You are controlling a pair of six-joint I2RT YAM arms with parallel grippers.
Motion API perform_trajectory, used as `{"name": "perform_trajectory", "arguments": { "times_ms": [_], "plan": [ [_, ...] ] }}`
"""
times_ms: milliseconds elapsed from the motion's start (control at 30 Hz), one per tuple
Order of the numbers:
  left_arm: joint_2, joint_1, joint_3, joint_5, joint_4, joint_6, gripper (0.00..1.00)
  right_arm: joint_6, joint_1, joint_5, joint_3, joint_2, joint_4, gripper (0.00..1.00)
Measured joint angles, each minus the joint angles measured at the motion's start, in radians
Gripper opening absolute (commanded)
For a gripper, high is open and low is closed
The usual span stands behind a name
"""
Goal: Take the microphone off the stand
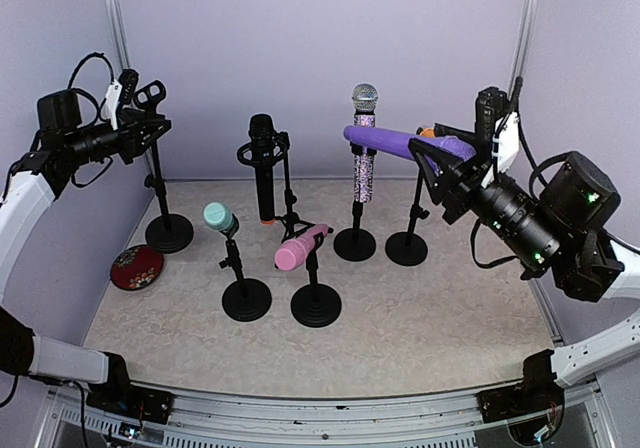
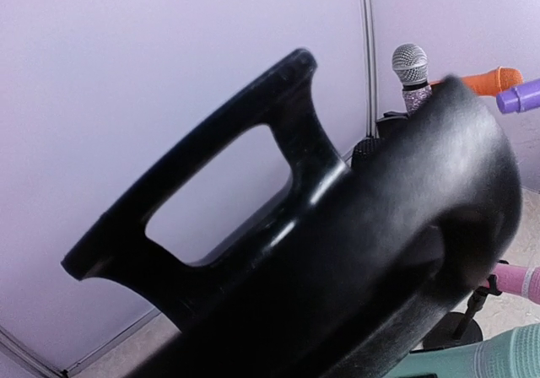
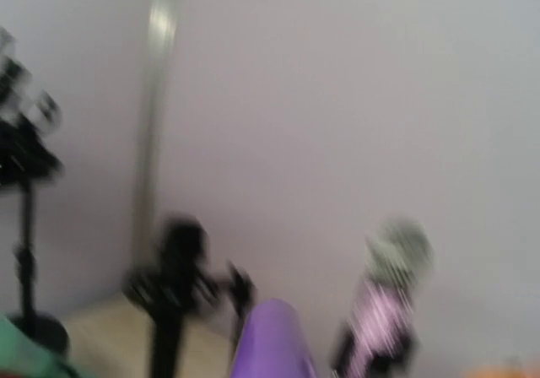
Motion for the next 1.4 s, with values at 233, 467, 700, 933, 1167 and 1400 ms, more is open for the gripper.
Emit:
{"name": "perform_trajectory", "arguments": {
  "times_ms": [233, 467, 700, 933, 1167, 1400],
  "plan": [
    [0.155, -0.003, -0.008, -0.027, 0.117, -0.009, 0.00, 0.235, -0.013, 0.217, -0.120, -0.024, -0.234, 0.00],
    [0.273, -0.018, -0.030, -0.081, 0.208, -0.005, 0.00, 0.555, -0.076, 0.323, -0.145, -0.013, -0.501, 0.00],
    [0.425, -0.056, 0.061, -0.140, 0.233, 0.016, 0.00, 0.842, -0.155, 0.329, -0.150, 0.143, -0.685, 0.00],
    [0.601, -0.073, 0.219, -0.189, 0.354, -0.012, 0.00, 1.046, -0.264, 0.316, -0.162, 0.325, -0.770, 0.00],
    [0.678, -0.068, 0.216, -0.203, 0.486, -0.045, 0.01, 1.157, -0.388, 0.366, -0.154, 0.367, -0.760, 0.00],
    [0.681, -0.060, 0.121, -0.199, 0.589, -0.078, 0.27, 1.106, -0.554, 0.389, -0.242, 0.380, -0.510, 0.00]
  ]
}}
